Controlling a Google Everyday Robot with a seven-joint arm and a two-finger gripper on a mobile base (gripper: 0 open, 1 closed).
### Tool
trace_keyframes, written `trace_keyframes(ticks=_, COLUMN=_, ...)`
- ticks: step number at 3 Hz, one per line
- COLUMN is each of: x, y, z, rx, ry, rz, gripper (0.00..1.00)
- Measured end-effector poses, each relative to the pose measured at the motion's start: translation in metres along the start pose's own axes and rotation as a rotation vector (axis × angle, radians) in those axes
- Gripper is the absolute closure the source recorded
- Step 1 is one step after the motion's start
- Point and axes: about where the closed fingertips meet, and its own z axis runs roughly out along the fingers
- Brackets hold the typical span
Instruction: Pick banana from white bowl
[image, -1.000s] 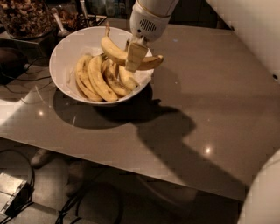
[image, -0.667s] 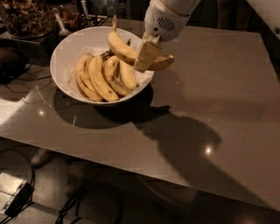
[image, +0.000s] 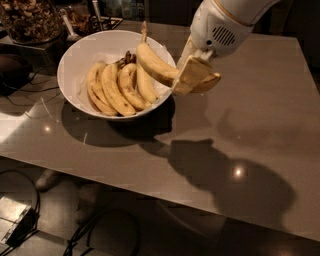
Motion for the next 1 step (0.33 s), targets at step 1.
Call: trace_keyframes(ticks=1, x=0.0043, y=0.0201, z=-0.0087, rx=0.003, ry=0.002, rz=-0.012, gripper=1.00)
